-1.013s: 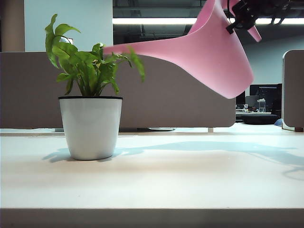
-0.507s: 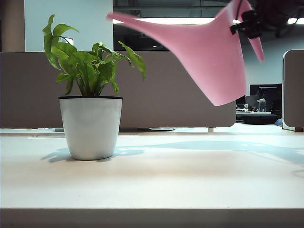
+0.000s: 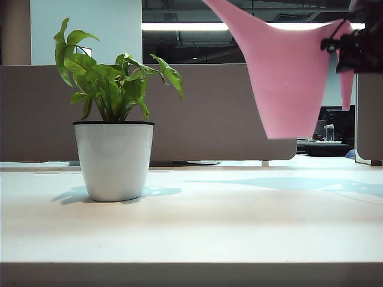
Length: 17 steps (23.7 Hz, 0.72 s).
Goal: Pick up the watering can from the table, water the potted plant, and put the can back.
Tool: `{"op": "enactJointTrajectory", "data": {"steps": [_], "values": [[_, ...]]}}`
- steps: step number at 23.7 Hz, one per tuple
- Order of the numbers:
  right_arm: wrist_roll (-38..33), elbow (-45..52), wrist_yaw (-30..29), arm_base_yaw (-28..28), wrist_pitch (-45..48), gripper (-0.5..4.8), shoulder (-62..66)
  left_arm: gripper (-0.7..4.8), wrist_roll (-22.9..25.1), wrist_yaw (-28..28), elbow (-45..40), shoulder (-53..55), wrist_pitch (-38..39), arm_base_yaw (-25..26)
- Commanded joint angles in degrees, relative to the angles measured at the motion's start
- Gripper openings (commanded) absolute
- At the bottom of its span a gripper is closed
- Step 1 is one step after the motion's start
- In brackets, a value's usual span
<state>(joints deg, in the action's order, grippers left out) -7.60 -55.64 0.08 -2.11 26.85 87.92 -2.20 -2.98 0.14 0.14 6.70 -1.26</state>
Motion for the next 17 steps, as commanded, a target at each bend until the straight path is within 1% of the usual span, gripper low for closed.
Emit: {"op": "enactJointTrajectory", "data": {"steps": [1,7,9,17], "values": [[-3.34,3.83,-3.87,-0.79,14.01,0.85,0.04,-0.05,0.02,-0.24,0.22,0.02,0.2,0.04],[-3.43,9.46,-4.31,-0.79,20.81,0.85,2.67,-0.05,0.02,-0.24,0.22,0.02,1.18,0.04],[-4.92,10.36,-4.31,-0.79,20.87,0.85,3.69,-0.05,0.02,-0.24,0.22,0.02,1.25,0.04],[-6.1,12.13,-4.98,-0.76,21.42,0.85,6.01,-0.05,0.02,-0.24,0.22,0.02,1.6,0.04]]}}
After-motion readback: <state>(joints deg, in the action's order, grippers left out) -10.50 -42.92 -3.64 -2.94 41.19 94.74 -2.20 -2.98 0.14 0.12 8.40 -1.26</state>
